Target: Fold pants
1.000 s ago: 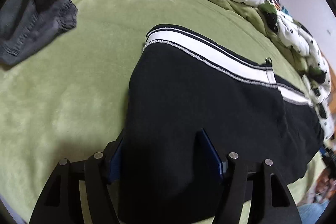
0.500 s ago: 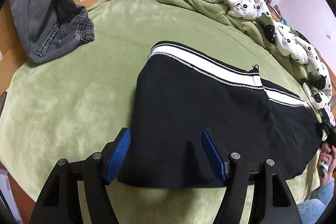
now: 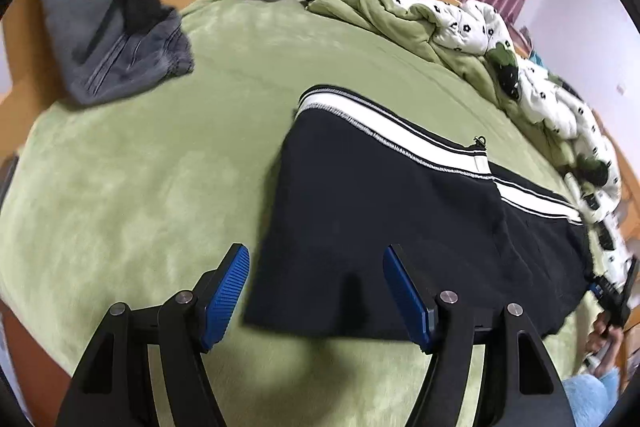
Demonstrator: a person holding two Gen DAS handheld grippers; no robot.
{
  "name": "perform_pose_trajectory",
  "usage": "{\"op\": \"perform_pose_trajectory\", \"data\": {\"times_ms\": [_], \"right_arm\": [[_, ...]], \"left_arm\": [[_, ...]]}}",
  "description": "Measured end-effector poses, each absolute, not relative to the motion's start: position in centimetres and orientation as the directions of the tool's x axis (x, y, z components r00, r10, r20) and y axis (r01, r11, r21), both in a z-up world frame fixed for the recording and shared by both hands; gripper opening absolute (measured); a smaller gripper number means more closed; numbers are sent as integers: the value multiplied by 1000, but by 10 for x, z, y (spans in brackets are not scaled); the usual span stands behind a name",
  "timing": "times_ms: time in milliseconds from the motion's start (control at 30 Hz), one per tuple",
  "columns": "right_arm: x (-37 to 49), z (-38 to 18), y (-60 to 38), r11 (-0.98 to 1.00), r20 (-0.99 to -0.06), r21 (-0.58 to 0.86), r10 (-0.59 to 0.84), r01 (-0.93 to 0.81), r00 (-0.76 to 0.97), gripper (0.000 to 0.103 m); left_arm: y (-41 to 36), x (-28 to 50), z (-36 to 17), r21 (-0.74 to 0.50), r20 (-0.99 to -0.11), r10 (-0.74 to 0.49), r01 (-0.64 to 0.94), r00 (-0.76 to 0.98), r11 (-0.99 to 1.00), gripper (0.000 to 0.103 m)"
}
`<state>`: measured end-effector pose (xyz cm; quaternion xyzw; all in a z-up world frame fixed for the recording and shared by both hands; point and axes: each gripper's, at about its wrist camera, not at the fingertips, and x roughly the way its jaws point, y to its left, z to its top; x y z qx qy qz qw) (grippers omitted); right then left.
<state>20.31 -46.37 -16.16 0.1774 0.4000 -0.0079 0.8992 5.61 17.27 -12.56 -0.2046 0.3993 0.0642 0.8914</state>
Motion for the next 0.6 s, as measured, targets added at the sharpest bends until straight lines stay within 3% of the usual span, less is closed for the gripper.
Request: {"op": "perform_pose_trajectory", "data": {"times_ms": [267, 433, 600], "right_arm": [[162, -115, -433, 969, -697, 215, 64, 123, 714, 59], [171, -65, -369, 960, -656, 278, 206, -21, 727, 59], [196, -43, -278, 932, -672, 304, 356, -196, 650, 59]], "left_arm": [[193, 40, -162, -466, -744, -210, -267, 635, 844, 68], [200, 37, -172, -517, -720, -240, -273, 651, 811, 68], [208, 48, -164, -463, -727, -190, -267, 660, 845, 68]]}}
